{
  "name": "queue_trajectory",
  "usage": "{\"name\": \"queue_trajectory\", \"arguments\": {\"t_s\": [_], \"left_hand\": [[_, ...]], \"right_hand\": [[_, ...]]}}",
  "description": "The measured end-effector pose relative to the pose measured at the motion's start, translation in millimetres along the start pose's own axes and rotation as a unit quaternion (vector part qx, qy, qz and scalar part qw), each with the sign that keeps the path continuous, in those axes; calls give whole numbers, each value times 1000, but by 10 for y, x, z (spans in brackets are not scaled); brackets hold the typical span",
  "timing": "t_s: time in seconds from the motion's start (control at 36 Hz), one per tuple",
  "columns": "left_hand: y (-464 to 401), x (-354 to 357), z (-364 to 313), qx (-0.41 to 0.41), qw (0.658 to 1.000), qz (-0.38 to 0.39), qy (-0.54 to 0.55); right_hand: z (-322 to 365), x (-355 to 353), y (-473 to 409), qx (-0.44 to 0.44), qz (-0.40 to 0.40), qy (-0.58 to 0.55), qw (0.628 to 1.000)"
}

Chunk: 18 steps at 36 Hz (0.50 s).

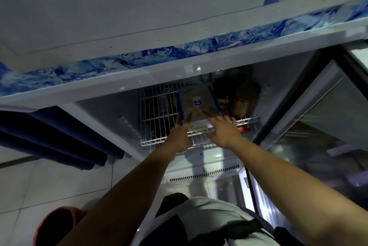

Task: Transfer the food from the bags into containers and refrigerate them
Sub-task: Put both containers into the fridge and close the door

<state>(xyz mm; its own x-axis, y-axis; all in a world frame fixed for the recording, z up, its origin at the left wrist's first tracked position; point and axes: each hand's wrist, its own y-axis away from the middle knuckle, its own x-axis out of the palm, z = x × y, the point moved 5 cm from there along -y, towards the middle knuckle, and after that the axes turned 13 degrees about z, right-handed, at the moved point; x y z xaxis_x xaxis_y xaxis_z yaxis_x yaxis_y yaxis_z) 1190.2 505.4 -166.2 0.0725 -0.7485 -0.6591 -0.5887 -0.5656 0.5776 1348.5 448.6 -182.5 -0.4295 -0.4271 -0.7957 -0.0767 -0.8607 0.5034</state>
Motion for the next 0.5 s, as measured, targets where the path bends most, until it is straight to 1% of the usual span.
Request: {"name": "queue_trajectory", "arguments": {"t_s": [0.14, 0.31, 0.42, 0.5], "left_hand": [[-111, -43, 60, -24, 998, 45, -48], [-22, 214, 56, -5, 999, 26, -44], [-15, 329, 80, -14, 998, 0, -68], [-32, 317, 92, -23, 996, -2, -85]], "right_hand": [[-21, 48, -89, 13, 49, 18, 999], [-97, 229, -22, 12, 17, 10, 1000], [-127, 285, -6, 19, 27, 18, 999], [-104, 280, 13, 24, 31, 24, 999]]}}
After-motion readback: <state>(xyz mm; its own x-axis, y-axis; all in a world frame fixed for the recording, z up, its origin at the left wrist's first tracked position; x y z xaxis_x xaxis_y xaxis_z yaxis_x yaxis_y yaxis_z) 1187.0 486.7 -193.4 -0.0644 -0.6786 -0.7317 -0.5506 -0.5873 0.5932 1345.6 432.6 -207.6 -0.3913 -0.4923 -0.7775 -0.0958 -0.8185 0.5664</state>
